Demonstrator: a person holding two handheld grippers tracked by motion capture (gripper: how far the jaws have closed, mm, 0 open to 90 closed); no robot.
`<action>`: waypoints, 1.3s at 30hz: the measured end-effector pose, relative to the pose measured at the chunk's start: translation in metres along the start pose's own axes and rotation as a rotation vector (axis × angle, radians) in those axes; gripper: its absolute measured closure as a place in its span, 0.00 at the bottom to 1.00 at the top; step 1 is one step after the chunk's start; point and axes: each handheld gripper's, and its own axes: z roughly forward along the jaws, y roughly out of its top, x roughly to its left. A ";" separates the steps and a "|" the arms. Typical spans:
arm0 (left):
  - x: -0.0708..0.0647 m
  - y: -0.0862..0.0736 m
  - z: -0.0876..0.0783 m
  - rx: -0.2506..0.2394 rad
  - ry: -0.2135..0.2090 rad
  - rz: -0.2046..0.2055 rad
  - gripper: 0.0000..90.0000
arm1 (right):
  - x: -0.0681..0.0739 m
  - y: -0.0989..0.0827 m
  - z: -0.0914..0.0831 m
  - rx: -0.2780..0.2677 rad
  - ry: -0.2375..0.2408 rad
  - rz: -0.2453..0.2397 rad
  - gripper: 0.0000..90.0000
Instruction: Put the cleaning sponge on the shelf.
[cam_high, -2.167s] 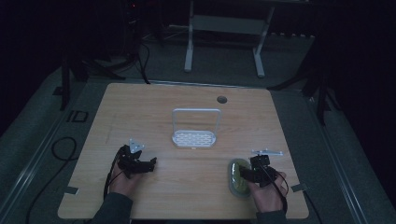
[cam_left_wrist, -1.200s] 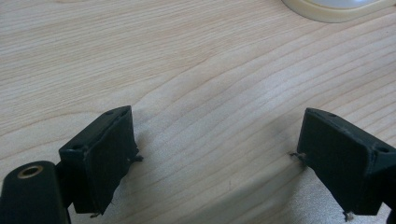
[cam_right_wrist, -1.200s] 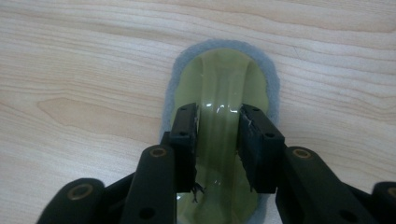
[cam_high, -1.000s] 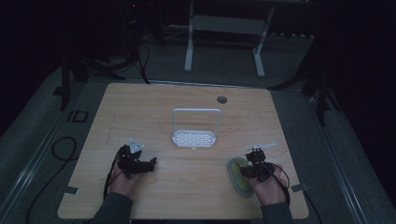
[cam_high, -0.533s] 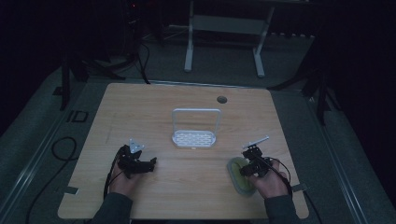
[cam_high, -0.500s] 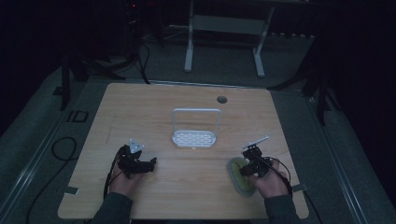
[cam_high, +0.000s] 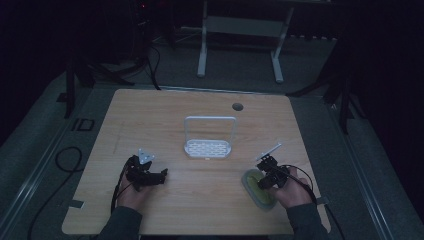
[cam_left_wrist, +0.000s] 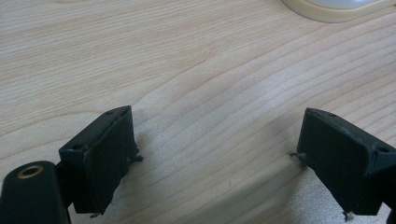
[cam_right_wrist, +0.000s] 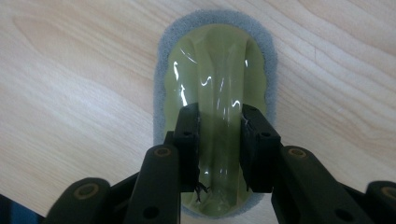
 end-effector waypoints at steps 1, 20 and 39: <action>0.000 0.000 0.000 -0.001 0.000 0.000 0.13 | 0.000 0.000 0.000 0.002 -0.004 -0.017 0.78; 0.000 0.000 0.000 0.000 0.000 0.000 0.13 | 0.007 0.006 0.000 0.068 -0.058 -0.409 0.79; 0.000 0.000 0.000 0.001 0.000 0.001 0.13 | 0.024 0.013 -0.006 -0.061 -0.189 -0.733 0.80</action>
